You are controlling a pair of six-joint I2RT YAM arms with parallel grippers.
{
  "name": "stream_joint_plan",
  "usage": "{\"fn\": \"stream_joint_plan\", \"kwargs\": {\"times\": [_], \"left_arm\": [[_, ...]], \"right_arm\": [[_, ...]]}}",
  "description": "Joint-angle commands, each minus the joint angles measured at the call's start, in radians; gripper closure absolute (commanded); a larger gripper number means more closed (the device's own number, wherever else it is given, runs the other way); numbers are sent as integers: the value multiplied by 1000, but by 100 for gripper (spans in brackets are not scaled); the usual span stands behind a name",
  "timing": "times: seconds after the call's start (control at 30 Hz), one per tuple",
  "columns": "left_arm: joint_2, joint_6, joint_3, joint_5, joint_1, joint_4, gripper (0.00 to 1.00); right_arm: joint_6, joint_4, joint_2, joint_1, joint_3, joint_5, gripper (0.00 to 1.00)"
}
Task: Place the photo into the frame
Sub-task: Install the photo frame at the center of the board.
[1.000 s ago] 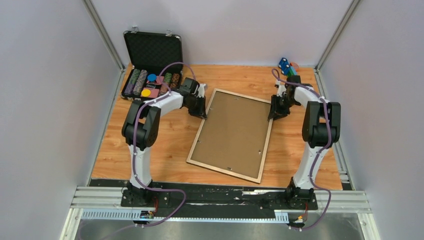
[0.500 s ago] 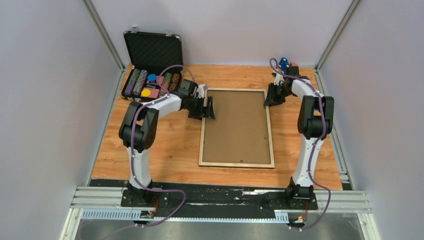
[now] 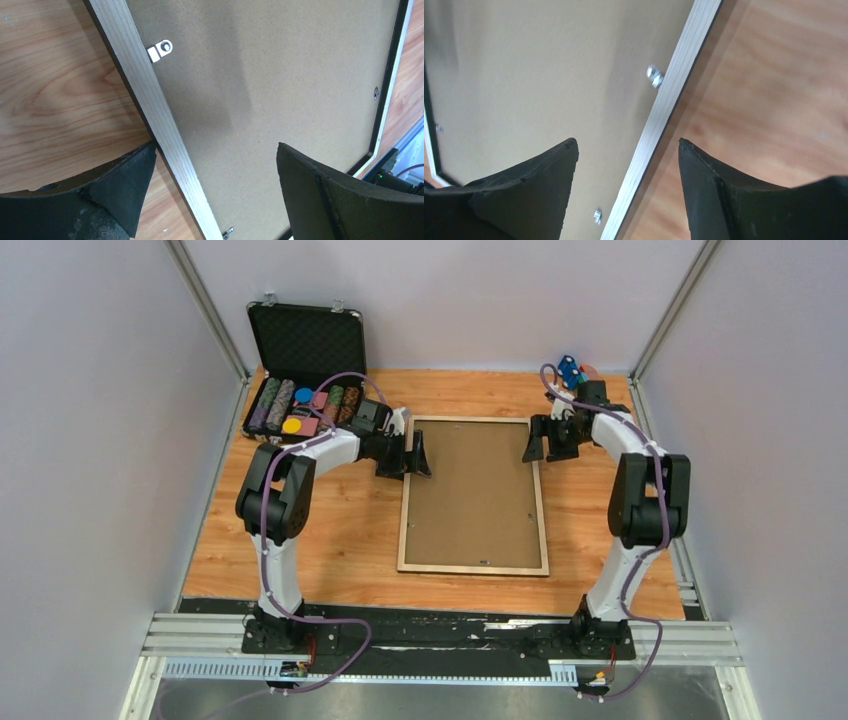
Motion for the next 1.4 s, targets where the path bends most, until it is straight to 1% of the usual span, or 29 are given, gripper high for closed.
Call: {"fn": "stream_joint_plan", "kwargs": {"times": [0.0,0.2,0.37,0.4,0.6,0.87,1.0,1.37], "left_arm": [[79,-13,-60,-31,-10,-103,0],[78,-7,-51,-18,-10,-103,0],[83,9,-43,4,-9,-101,0],[86,12,-40,18,-9,-98,0],[102,24,-42,17,-9,-92,0],[101,28,-36,16,-7,-94,0],[101,30,-33,19,-7,-96,0],[108,32,-29,18,-3,-101,0]], "right_arm": [[-61,30,-216,-7,-154,6,28],[-123,24,-393,4,-403,0,28],[-134,37,-479,36,-525,10,29],[-129,43,-486,66,-537,12,30],[-97,75,-500,121,-592,75,34],[-81,103,-468,131,-604,179,40],[-70,109,-453,130,-603,188,43],[-45,112,-411,134,-608,207,48]]}}
